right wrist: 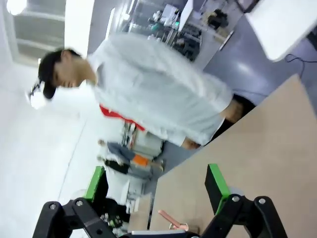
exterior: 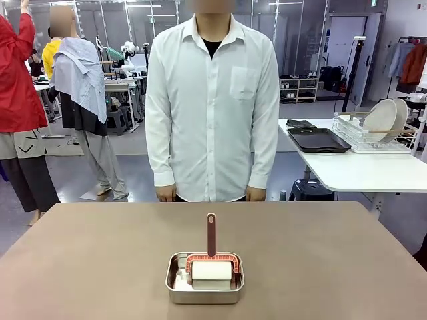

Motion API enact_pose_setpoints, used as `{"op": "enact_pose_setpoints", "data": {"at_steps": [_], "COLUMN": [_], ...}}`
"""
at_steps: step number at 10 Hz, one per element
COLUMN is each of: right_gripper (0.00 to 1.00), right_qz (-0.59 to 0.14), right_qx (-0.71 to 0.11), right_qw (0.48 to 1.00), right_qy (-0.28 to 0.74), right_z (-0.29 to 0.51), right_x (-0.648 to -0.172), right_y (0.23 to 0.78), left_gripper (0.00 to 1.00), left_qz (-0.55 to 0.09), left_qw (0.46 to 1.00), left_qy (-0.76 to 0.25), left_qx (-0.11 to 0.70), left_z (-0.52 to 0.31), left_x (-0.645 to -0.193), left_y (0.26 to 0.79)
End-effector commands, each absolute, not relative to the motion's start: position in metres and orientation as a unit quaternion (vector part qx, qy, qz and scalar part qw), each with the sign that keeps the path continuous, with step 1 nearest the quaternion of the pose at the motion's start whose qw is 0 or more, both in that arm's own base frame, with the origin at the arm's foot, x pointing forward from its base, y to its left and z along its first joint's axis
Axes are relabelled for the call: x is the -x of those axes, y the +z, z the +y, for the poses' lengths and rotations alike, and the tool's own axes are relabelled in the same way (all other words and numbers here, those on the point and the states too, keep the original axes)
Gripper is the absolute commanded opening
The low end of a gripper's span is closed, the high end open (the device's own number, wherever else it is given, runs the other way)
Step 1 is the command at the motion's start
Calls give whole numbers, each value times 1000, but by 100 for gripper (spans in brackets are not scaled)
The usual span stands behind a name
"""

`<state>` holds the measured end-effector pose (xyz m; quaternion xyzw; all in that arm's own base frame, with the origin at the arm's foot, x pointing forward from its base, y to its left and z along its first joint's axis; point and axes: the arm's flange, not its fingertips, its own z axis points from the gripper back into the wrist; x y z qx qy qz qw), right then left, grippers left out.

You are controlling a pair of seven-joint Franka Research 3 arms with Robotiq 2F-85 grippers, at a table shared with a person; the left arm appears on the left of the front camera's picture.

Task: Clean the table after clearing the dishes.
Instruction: Place the Lint Roller back on top of the Airtight Container.

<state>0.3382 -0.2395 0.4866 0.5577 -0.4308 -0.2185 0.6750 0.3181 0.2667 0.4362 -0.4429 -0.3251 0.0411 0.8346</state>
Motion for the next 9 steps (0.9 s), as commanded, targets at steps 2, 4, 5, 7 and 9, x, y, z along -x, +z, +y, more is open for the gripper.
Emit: {"op": "enact_pose_setpoints", "data": {"at_steps": [2,4,5,7,9], "right_gripper": [100,100,100,100,100], "right_qz": [-409,-398,-418,-418,-418], "right_qx": [-554,-539,-551,-551,-551], "right_qw": [664,664,663,663,663], "right_qy": [-293,-332,-287,-287,-287], "right_z": [-229,-232,-243,-243,-243], "right_x": [-337,-337,-334,-334,-334], "right_y": [464,447,452,452,452], "left_gripper": [100,100,100,100,100], "left_qz": [-319,-319,-319,-319,-319], "left_qw": [836,836,836,836,836], "left_qy": [42,42,42,42,42], "left_qx": [445,445,445,445,445], "left_z": [270,270,270,270,270], "left_x": [-317,-317,-317,-317,-317], "left_y": [440,440,440,440,440]}}
